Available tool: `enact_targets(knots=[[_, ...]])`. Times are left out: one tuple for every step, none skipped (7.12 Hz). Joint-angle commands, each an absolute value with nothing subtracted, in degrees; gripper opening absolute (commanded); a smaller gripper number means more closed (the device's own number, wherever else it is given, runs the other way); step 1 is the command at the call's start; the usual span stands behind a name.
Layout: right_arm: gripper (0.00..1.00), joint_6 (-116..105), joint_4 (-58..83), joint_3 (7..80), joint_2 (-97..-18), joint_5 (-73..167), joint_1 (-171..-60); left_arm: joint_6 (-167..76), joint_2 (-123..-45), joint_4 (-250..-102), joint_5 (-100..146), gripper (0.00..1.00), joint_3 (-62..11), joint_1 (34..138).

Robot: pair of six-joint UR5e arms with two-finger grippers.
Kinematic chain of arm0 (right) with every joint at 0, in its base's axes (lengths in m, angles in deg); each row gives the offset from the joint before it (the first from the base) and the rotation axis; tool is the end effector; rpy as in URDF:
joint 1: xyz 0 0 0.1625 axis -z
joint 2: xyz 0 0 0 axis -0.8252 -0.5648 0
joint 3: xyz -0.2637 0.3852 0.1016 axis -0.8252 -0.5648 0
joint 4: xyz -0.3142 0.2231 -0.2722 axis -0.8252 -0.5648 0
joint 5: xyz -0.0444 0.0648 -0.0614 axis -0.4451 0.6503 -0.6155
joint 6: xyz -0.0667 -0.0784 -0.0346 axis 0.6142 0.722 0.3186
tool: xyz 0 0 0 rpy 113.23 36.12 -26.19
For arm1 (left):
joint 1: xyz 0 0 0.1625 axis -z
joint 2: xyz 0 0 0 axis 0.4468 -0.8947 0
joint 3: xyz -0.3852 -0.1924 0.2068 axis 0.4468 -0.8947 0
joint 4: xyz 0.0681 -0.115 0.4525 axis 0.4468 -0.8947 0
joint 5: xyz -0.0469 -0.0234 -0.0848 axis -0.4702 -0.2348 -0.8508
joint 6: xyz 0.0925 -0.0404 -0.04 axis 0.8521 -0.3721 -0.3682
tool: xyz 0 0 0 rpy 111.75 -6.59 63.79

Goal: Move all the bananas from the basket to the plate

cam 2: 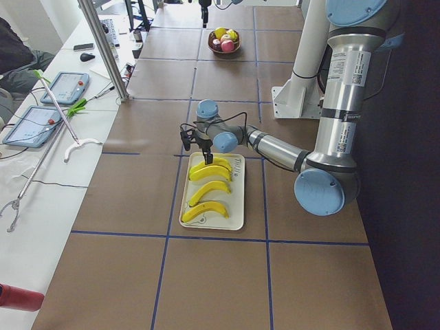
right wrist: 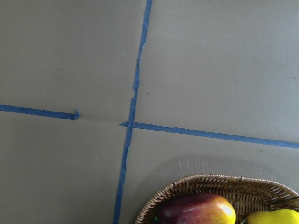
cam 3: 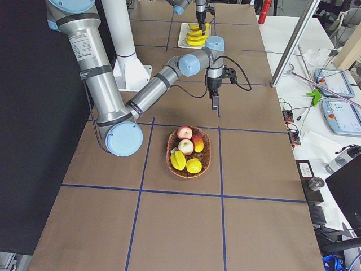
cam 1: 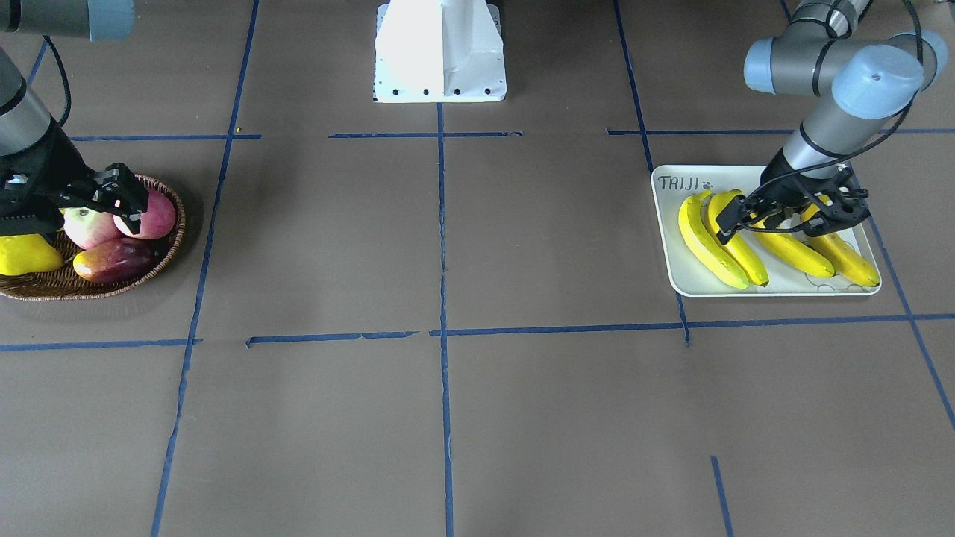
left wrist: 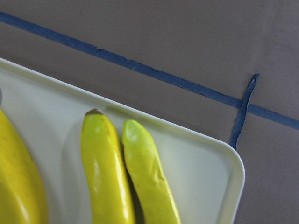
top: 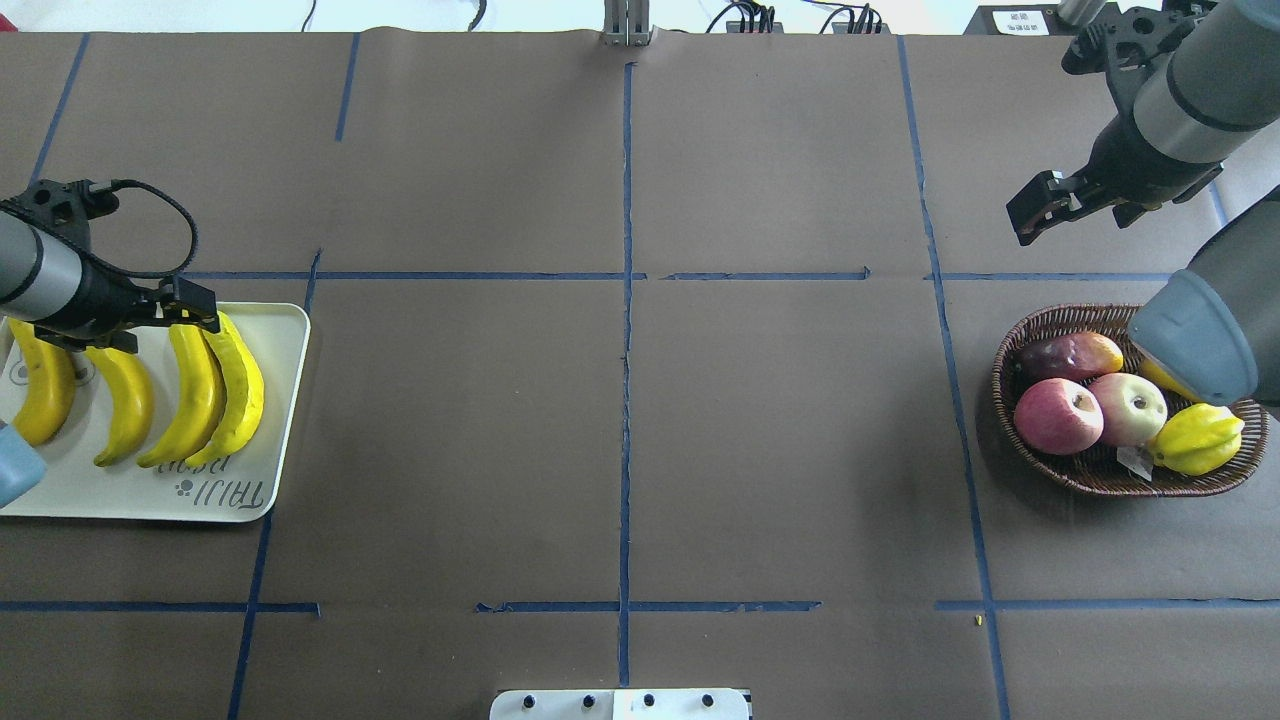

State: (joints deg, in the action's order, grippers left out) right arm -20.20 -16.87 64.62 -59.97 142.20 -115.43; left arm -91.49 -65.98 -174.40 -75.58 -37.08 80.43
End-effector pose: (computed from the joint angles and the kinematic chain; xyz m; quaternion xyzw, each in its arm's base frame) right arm -0.2386 -0.5730 0.3596 0.0639 -0.3157 -0.0458 0.9456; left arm 0.2833 -0.5223 0.5383 0.0325 0.4042 -0.1082 0.9077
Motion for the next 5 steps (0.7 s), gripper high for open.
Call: enact_targets(knots=[[1.0, -7.4, -17.0, 62.3, -62.3, 142.8, -122.1, -72.2, -63.6, -172.1, -79.9, 1.0, -36.3, 89.9], [1.0, -1.0, -17.0, 58.9, -62.9, 146.2, -126.5, -59.7, -63.6, -165.0, -82.1, 1.0, -36.4, 95.5], [1.0, 6.2, -17.0, 54.2, -63.0, 153.1, -131.8, -47.7, -63.7, -157.4, -82.5, 1.0, -36.9, 100.5], [1.0, 11.7, -16.9, 49.9, -63.1, 156.7, -135.6, -39.5, -63.6, -151.4, -84.4, 1.0, -36.6, 106.3], [1.0, 16.0, -16.9, 46.6, -64.1, 157.2, -138.7, -30.7, -63.3, -148.1, -89.1, 1.0, -34.0, 111.2]])
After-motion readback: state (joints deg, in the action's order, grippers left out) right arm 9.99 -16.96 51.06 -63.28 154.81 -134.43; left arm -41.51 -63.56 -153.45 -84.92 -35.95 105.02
